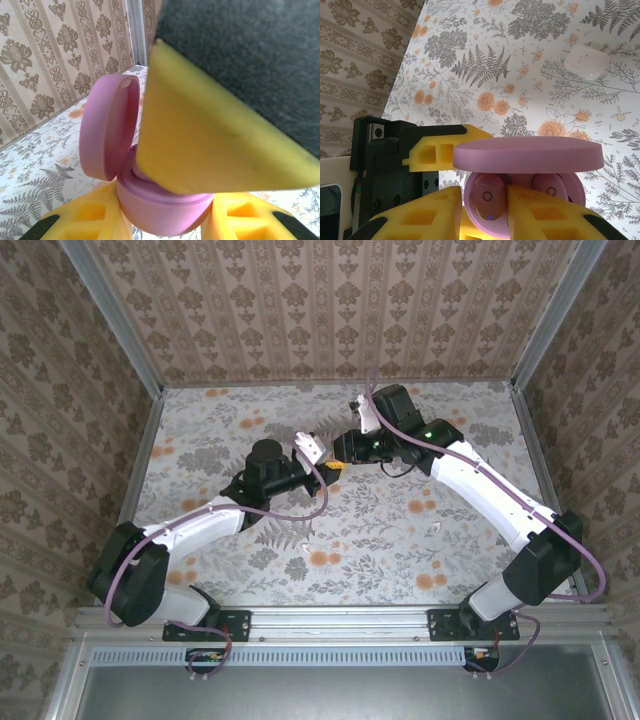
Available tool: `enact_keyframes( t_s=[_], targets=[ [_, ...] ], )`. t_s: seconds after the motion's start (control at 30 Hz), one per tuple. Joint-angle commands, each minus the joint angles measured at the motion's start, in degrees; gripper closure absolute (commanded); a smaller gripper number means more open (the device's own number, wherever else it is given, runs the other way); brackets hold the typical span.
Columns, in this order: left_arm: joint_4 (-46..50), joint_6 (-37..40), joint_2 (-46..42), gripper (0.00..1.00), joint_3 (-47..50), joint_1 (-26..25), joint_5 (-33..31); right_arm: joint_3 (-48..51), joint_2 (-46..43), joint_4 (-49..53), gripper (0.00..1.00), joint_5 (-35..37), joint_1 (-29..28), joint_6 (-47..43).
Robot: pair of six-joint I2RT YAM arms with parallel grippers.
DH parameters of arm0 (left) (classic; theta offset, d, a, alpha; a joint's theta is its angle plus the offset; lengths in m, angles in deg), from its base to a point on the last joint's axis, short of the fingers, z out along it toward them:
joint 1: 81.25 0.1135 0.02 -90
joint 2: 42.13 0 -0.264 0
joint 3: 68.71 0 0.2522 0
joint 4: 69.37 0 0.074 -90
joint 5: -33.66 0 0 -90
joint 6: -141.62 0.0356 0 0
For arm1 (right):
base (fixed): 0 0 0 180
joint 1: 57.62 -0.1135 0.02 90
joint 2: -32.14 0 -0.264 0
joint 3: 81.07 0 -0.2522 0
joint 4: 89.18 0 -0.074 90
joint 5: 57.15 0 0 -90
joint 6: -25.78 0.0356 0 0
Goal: Insert the wireless bluetooth earbuds into the charging case
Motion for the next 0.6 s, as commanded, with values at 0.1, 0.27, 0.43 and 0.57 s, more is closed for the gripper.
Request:
enact_keyframes(
  t_s=[0.1, 0.27, 0.43, 0.57],
  targets=[
    [-1.11, 1.07, -1.72, 0.67, -1.33, -0.43, 0.14, -2.10, -0.62, 0.92, 0.67, -0.15, -0.27, -0.28],
    [-1.18, 1.13, -2.05, 0.67, -1.29, -0.42, -0.13, -1.94, -1.28, 1.48, 0.67, -0.15, -0.17, -0.46],
    [-1.68, 0.90, -1.72, 0.67, -1.37, -0.40, -0.06, -1.69, -1.95, 1.92, 0.67, -0.09, -0.18, -0.45],
    [-1.95, 0.80, -1.56, 0.68, -1.60, -0.42, 0.05, -1.69, -2.47, 2.24, 0.67, -0.15, -0.18, -0.46]
  ],
)
